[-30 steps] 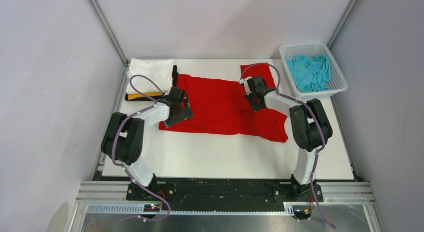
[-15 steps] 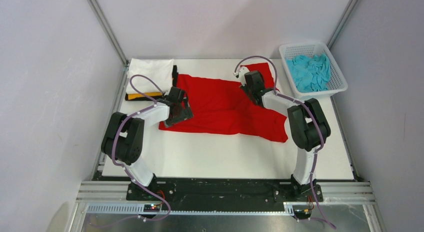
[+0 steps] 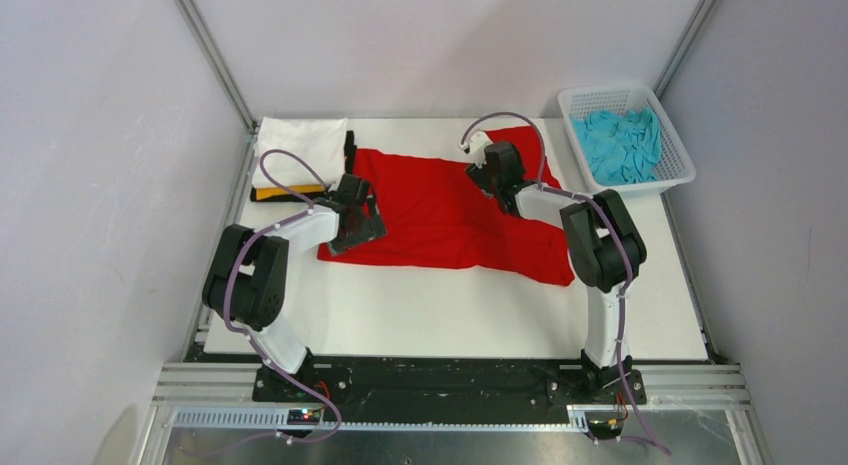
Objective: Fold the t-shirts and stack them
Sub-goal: Fold the flattened tshirt in 1/3 of the way
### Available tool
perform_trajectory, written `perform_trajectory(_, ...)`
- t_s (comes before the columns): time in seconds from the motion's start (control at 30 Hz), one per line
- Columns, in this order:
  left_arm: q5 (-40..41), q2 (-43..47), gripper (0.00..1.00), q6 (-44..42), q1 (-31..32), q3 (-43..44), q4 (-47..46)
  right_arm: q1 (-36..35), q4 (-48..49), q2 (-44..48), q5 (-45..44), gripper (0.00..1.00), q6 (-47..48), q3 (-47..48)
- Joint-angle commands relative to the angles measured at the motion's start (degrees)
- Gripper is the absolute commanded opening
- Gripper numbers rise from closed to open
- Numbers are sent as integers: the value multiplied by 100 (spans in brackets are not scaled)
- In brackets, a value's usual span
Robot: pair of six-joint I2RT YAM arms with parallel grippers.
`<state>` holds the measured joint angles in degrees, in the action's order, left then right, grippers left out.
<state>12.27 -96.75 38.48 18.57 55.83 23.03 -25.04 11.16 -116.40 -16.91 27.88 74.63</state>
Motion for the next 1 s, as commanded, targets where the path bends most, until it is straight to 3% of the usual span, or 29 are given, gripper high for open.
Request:
perform_trajectory(0.0, -61, 15, 100, -88, -38, 4, 93, -61, 254, 678, -571, 93, -1147, 152)
perform_trajectory(0.07, -73, 27, 100, -86, -44, 13, 99, -87, -249, 1157, -805, 99, -2199, 15)
perform_trajectory(0.17, -115, 49, 100, -79, -45, 32, 91, -40, -1930, 1769, -700, 100, -3784, -178)
perform_trajectory(0.27, -100, 52, 100, -33, -46, -5, 89, 103, -2889, 2345, 220, 100, -5396, -879)
perform_trajectory(0.33, -88, 34, 100, 0, -44, -25, 90, 192, -2703, 2550, 1378, 99, -5790, -1508)
perform_trajectory(0.4, -97, 7, 100, 34, -46, -51, 93, 293, -2234, 2583, 2722, 99, -5822, -1981)
perform_trajectory(0.47, -99, -24, 100, 74, -42, -93, 94, 376, -1949, 2523, 3325, 99, -5985, -2291)
perform_trajectory(0.73, -73, 277, 100, 318, -42, -727, 90, 620, -2175, 2538, 3140, 99, -6327, -2973)
perform_trajectory(0.97, -125, 1262, 100, 769, 235, -1935, 124, 911, -2653, 3642, 2991, 99, -6323, -3981)
